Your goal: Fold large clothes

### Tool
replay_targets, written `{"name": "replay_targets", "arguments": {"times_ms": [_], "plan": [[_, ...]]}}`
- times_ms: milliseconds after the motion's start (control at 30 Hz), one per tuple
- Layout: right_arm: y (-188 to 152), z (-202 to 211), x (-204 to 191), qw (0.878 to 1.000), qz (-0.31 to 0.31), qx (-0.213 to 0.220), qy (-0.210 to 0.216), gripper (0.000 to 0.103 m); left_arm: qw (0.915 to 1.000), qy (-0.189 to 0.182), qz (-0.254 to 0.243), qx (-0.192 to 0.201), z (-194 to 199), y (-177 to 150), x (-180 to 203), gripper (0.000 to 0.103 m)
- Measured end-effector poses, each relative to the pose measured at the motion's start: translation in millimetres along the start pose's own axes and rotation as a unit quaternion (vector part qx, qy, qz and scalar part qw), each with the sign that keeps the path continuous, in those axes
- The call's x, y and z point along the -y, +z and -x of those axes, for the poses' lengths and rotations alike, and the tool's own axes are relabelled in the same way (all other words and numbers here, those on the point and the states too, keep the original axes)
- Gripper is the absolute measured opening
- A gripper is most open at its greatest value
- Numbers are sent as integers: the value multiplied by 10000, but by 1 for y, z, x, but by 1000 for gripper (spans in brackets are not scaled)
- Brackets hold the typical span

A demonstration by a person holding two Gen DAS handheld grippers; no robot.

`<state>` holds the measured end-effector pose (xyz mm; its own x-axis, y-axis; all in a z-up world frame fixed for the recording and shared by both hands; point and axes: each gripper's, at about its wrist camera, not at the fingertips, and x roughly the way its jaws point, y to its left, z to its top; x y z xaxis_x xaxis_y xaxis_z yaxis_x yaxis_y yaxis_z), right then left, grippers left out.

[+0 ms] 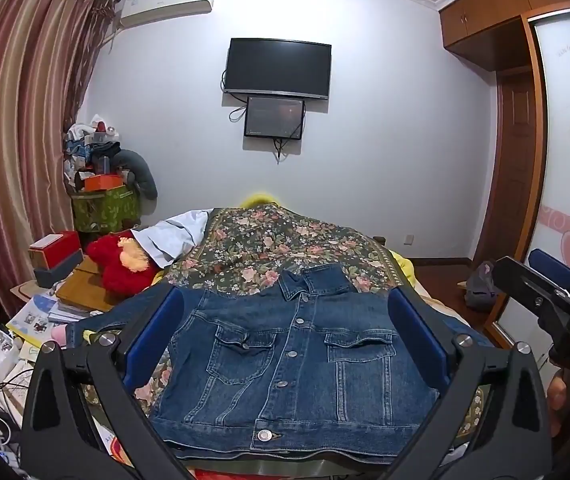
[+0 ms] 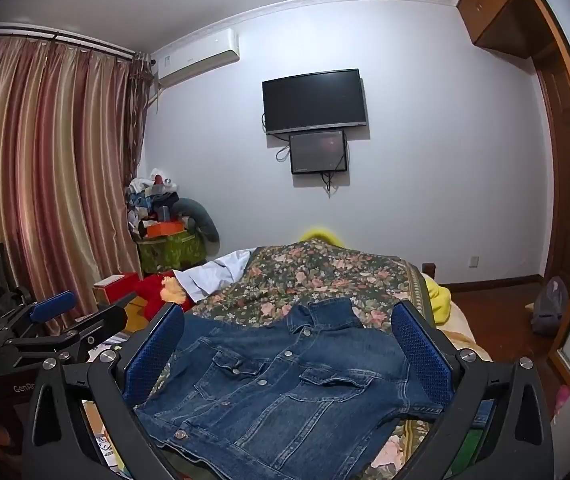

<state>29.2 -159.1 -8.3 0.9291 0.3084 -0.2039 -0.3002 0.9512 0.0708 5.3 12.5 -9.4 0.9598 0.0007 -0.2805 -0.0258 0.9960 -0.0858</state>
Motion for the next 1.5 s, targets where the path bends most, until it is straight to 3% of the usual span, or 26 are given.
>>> {"name": "replay_targets", "arguments": {"times_ms": [1500], "plan": [[3, -3, 2, 10000, -1, -19, 9, 103, 10000, -21, 84, 26, 1, 4, 0, 103]]}}
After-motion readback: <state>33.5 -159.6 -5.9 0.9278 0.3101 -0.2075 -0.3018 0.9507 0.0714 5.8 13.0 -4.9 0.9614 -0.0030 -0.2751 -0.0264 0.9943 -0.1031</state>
